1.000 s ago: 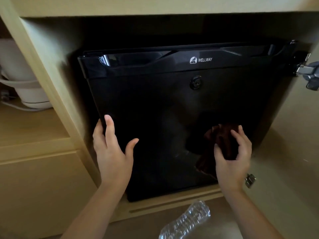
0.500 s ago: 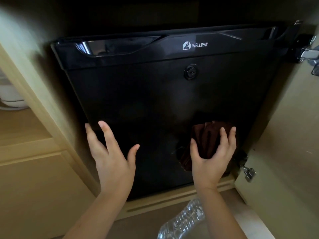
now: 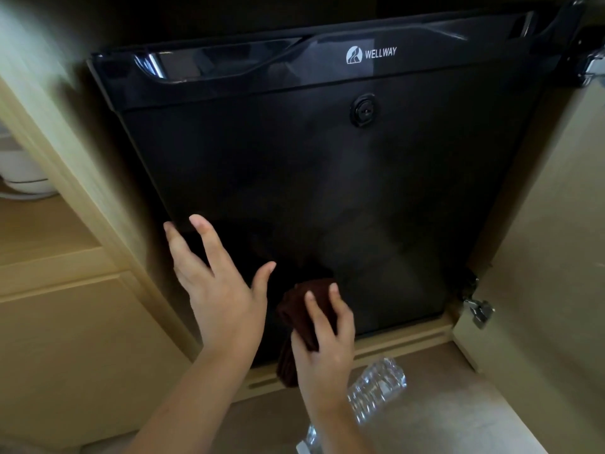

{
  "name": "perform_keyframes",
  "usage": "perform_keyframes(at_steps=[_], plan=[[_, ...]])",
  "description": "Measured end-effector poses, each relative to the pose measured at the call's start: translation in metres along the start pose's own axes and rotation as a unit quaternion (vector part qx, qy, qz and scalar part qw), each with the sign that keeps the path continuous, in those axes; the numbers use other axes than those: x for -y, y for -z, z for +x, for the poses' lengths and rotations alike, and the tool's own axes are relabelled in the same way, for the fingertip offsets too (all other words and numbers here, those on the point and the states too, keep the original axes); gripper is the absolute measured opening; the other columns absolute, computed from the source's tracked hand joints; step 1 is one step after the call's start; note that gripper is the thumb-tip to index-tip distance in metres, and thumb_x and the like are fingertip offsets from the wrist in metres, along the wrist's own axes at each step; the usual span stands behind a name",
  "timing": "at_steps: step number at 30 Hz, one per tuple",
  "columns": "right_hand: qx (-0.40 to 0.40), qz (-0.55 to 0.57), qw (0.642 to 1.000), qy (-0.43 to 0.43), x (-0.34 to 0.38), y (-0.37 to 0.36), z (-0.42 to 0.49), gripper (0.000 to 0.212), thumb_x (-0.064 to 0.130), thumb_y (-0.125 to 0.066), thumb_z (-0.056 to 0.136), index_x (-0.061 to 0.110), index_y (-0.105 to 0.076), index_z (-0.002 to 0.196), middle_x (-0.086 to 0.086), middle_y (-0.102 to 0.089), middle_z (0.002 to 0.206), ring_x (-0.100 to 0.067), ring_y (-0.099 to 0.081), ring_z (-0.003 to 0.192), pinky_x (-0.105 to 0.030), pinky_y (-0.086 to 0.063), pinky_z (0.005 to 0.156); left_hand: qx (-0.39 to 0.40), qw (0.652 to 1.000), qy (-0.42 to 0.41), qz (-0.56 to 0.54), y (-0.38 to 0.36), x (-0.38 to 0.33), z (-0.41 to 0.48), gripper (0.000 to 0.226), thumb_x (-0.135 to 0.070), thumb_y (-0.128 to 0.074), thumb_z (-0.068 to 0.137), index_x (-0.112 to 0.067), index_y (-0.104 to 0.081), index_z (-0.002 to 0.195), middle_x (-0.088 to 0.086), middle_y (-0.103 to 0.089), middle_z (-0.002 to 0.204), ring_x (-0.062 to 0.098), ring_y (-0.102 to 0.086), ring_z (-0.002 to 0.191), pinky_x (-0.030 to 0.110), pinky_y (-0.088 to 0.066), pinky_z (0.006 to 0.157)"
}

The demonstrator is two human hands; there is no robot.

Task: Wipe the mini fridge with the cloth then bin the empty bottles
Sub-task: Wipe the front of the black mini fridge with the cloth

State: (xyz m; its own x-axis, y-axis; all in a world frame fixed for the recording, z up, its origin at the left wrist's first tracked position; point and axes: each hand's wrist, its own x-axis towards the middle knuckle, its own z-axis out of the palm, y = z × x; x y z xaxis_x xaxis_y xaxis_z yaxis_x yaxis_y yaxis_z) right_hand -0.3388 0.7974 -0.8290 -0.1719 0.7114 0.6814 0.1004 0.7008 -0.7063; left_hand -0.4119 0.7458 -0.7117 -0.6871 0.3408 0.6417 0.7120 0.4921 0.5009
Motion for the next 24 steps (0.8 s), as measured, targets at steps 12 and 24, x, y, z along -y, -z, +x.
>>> perform_keyframes(at_steps=[12, 24], plan=[[-0.118, 0.084, 0.978, -0.150, -0.010, 0.048, 0.064, 0.052, -0.006, -0.067, 0.075, 0.019, -0.055, 0.118, -0.006, -0.039, 0.131, -0.004, -0.038, 0.121, 0.000, -0.030, 0.092, -0.005, 1.000, 0.007, 0.009, 0.000, -0.002, 0.000, 0.099, -0.029, -0.073, 0.074, -0.025, -0.001, 0.142, 0.028, -0.003, 0.149, 0.041, -0.007, 0.137, 0.038, -0.011, 0.104], [0.002, 0.088, 0.987, -0.133, 0.002, 0.026, 0.020, 0.055, -0.005, -0.071, 0.070, 0.027, -0.061, 0.114, 0.001, -0.039, 0.124, -0.004, -0.040, 0.118, -0.006, -0.027, 0.099, 0.010, 1.000, 0.013, 0.016, 0.005, -0.003, -0.001, 0.102, -0.032, -0.073, 0.074, -0.014, -0.001, 0.145, 0.028, -0.003, 0.149, 0.042, -0.009, 0.137, 0.034, -0.014, 0.100]])
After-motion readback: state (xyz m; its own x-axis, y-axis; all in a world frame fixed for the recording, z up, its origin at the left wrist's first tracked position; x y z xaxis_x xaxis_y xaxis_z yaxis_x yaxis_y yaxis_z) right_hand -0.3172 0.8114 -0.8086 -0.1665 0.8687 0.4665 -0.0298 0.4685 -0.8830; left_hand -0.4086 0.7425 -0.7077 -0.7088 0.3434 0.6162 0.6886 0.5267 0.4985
